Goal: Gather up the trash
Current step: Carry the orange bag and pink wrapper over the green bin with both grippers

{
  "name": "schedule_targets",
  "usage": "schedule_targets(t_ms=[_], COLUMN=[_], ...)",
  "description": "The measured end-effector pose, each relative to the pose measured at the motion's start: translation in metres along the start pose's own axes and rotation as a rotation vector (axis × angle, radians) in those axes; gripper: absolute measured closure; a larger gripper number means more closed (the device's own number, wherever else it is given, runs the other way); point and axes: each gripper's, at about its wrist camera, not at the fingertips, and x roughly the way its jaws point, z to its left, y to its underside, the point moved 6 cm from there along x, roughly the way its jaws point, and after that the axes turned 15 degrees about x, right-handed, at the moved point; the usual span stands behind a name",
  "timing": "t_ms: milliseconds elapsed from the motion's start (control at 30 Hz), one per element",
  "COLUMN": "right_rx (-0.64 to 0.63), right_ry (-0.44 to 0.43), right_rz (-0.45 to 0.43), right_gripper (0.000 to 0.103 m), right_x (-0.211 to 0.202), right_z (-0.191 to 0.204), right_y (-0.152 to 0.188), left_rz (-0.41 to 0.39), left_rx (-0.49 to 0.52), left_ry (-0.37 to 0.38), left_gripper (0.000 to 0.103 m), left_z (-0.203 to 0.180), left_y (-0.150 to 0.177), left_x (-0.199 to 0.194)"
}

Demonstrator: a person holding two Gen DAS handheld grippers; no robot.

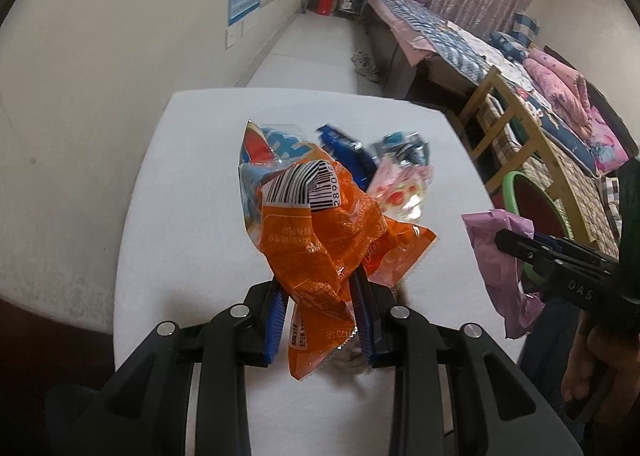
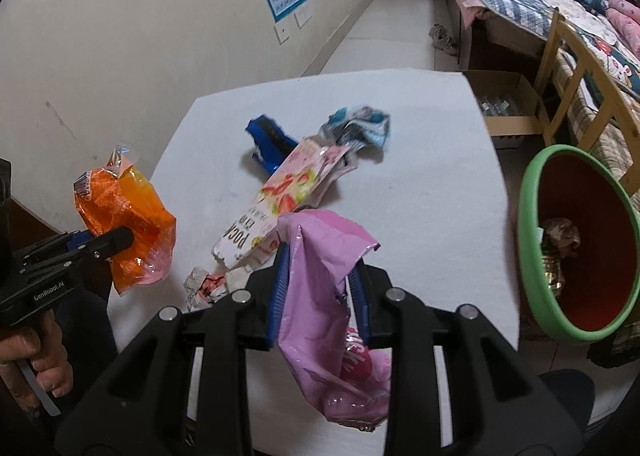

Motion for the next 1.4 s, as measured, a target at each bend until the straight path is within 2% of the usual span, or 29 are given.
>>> schedule_targets(t_ms=[333,633,900,1200,1400], right_rx=[0.059,0.16,0.224,0.293,0.326], right_ry=[0.047,0.119,0.16,0.194,0.211], right_rz=[-0.09,-0.194,-0.233,-0.263,-0.26], right_gripper=[0.075,0.075,0.075,0.075,0.075], right_x=[-0.039,-0.08,-0.097,-0.115,-0.117], right_z=[-0.047,-0.122,-0.179,-0.238,-0.269], right_y=[-0.033,-0.076,-0.095,-0.106,-0.11], left_rz=[-0.046,-0.064,-0.052,-0.02,0.004], left_rx=[0.108,0.236,0.337,0.405,0.447], left_ry=[0.08,0.154,0.216,0.302,0.316], left_gripper=[0.076,0.076,0.076,0.076,0.075], left_z=[-0.072,-0.151,-0.22,-0.29,-0.321], left_y=[-0.048,-0.091,-0.113,-0.127,-0.132], left_x=[0.003,0.011,0.025,0.046,0.062])
